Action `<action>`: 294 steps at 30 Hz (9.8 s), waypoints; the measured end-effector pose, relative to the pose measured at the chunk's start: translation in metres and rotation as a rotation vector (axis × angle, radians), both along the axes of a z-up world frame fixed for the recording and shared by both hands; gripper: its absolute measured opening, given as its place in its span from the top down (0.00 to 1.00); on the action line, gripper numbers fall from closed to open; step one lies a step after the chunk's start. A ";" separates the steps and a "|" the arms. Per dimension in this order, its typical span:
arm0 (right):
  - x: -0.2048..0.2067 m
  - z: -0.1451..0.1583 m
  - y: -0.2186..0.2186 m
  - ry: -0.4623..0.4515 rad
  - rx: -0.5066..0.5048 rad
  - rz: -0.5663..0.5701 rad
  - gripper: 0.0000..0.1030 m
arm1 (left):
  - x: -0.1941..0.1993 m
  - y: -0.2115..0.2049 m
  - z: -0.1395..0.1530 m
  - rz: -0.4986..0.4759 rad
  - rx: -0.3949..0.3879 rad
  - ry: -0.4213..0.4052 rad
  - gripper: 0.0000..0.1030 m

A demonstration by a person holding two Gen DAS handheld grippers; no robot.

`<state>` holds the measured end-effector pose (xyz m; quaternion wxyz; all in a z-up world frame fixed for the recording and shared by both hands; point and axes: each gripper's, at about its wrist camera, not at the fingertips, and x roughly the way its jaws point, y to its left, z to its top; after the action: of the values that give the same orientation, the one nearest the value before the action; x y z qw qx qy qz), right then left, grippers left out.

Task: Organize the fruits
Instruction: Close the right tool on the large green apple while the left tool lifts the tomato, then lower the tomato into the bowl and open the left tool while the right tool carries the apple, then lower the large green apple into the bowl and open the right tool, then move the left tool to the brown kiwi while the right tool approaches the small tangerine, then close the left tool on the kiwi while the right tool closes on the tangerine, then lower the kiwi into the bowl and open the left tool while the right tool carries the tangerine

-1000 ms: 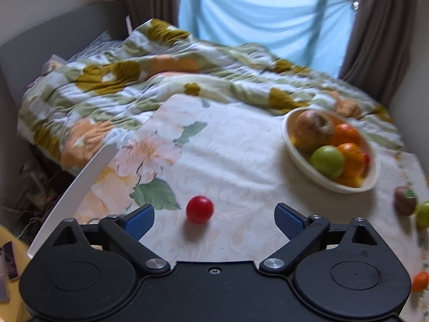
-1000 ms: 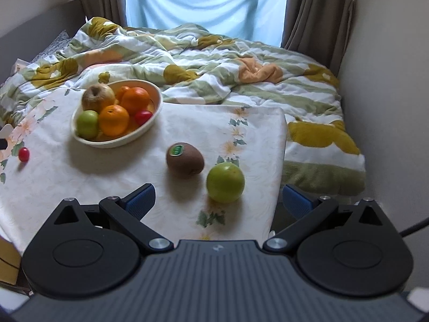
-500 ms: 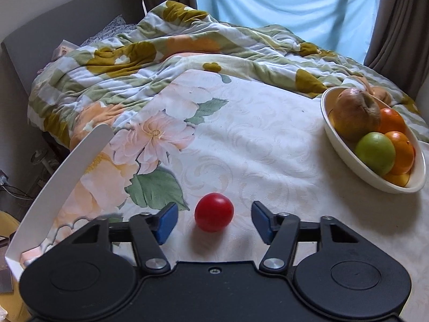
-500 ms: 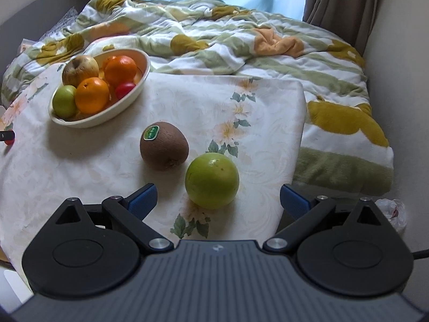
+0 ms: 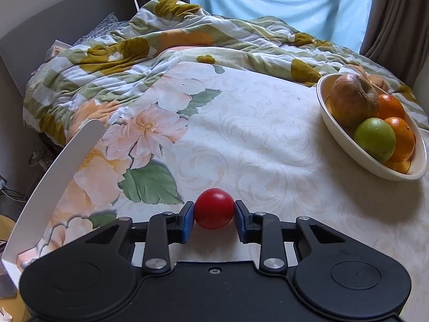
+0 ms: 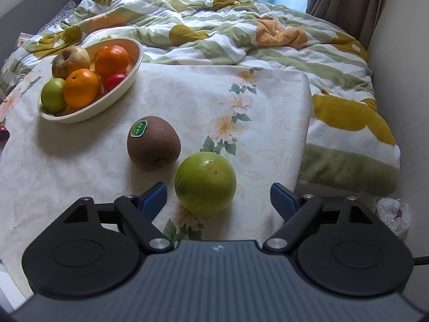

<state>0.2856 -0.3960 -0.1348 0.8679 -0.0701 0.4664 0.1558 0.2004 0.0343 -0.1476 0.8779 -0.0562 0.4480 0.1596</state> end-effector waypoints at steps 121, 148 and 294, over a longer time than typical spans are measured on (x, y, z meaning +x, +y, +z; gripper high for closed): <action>0.089 0.032 0.216 -0.109 0.137 0.117 0.33 | 0.125 0.007 0.082 -0.419 -0.040 -0.105 0.03; 0.036 0.091 0.189 -0.217 0.131 0.019 0.00 | 0.083 -0.001 0.124 -0.446 -0.049 -0.197 0.03; -0.040 0.092 0.116 -0.207 0.096 0.125 0.51 | 0.050 -0.081 0.123 -0.404 -0.146 -0.254 0.33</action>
<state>0.2453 -0.2804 -0.0427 0.9025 -0.0731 0.3609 0.2234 0.2508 -0.0463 -0.0248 0.9348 -0.0484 0.3465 -0.0605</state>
